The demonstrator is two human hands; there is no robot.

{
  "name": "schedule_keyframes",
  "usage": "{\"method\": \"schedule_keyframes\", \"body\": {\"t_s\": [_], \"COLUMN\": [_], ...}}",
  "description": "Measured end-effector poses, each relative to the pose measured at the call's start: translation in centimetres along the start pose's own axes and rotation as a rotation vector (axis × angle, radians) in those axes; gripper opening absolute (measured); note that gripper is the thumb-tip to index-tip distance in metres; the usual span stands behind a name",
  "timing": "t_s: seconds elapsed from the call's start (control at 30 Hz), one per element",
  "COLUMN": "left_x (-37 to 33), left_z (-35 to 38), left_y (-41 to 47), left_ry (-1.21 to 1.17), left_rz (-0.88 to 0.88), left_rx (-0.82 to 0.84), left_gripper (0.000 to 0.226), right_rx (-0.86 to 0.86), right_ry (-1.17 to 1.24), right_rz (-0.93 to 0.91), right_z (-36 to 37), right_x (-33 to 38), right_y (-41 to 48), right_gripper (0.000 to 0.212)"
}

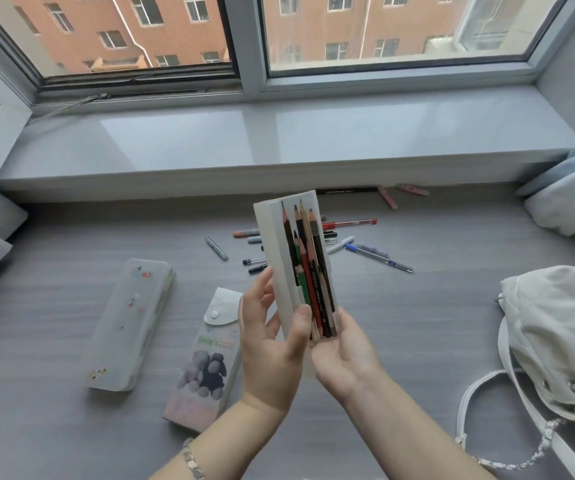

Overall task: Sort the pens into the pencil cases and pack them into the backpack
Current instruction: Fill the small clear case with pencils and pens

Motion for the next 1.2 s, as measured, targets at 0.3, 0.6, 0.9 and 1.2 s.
{"method": "schedule_keyframes", "body": {"t_s": [0.3, 0.6, 0.9, 1.2], "left_x": [0.8, 0.7, 0.8, 0.9], "left_z": [-1.6, -1.5, -1.3, -1.0], "left_y": [1.0, 0.3, 0.3, 1.1], "left_ry": [0.077, 0.116, 0.152, 0.046], "left_rz": [-0.195, -0.211, -0.221, -0.295], "left_rx": [0.052, 0.118, 0.148, 0.082], "left_gripper": [0.036, 0.04, 0.052, 0.041], "right_rx": [-0.032, -0.143, -0.167, -0.041], "right_ry": [-1.464, -2.213, -2.302, -2.205], "right_rz": [-0.882, -0.983, -0.958, -0.917], "right_z": [2.4, 5.7, 6.3, 5.2], "right_x": [6.0, 8.0, 8.2, 8.0], "right_y": [-2.0, -0.8, -0.5, -0.8], "right_gripper": [0.025, 0.036, 0.036, 0.038]}}
Point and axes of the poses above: each hand's wrist, its own y-axis towards the middle knuckle, its own z-axis out of the palm, x = y × z, the point moved 5 cm from there along y, towards the middle knuckle, and after that the axes turned 8 degrees about -y, right-handed, at the moved point
